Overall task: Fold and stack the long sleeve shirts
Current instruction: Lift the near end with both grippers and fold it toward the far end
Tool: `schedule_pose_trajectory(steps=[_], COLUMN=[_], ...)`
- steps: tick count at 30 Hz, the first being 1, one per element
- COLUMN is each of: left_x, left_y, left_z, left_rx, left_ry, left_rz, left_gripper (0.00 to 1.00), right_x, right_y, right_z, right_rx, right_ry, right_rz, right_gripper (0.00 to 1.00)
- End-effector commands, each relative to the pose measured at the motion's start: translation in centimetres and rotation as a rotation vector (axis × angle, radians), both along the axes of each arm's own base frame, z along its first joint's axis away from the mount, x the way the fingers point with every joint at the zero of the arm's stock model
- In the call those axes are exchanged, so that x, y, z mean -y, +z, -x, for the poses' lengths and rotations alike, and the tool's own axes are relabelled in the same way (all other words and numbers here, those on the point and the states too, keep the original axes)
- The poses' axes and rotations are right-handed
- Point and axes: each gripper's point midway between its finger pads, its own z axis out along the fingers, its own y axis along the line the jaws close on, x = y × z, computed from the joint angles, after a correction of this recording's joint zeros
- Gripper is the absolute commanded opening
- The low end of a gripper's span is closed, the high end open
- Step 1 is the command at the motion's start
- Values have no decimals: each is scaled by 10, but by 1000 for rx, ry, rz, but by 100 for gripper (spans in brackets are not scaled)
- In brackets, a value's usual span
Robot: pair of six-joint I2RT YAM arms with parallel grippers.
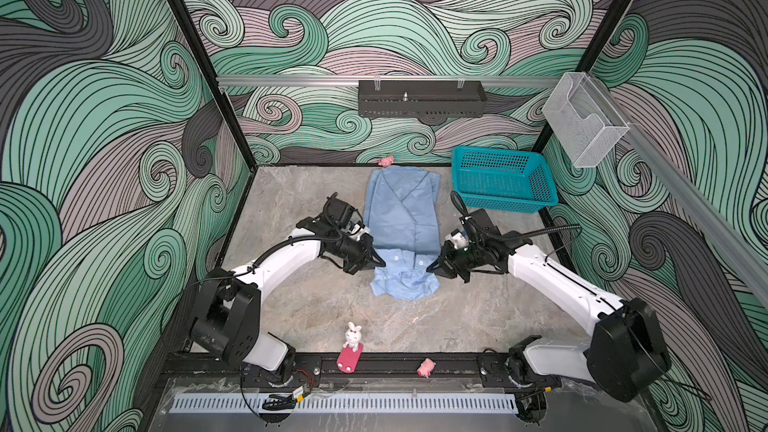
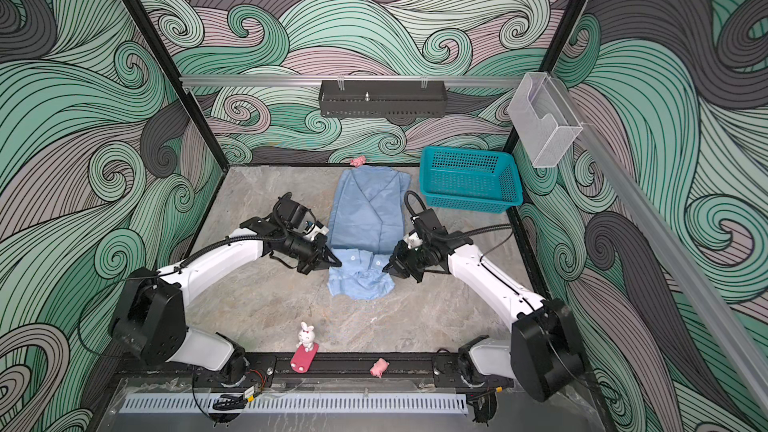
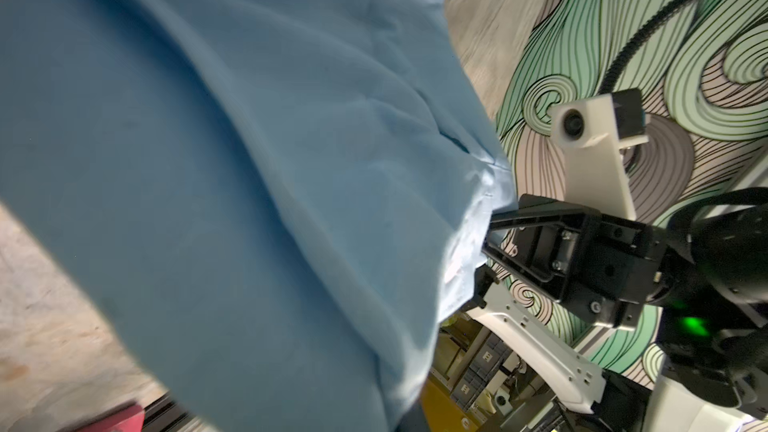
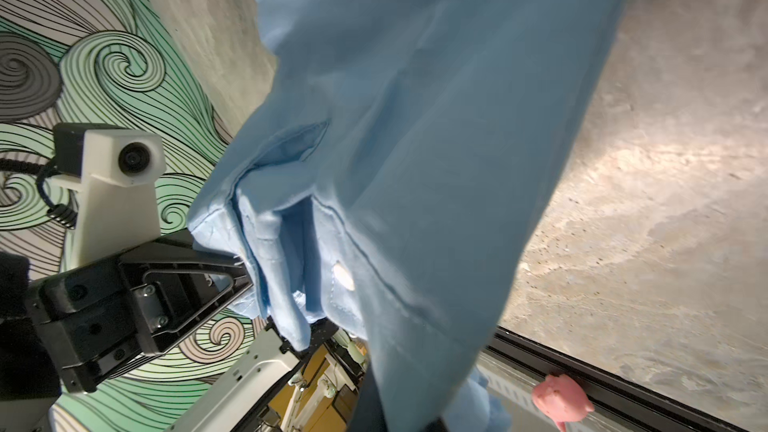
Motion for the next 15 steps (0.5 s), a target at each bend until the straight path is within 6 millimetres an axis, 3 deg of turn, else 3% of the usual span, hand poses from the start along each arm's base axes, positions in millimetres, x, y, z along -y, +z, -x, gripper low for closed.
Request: schedule_pose_trajectory(steps=[1,8,15], left_x=[2,1,4], left_y=[14,10,-8], left_z=[-21,-86,-138], left_rx=[-44,-72,-105], left_ry=[16,91,132], left_rz=[51,90,119], left_gripper=[0,0,0], right_x=[-7,-10,-8], right_y=[14,16,-4], right_z=[-19,-84,-140], right_rx=[-24,-32,-65], right_ry=[-5,-61,-119], right_rz=[-50,-80,-103], right_gripper=[6,6,6])
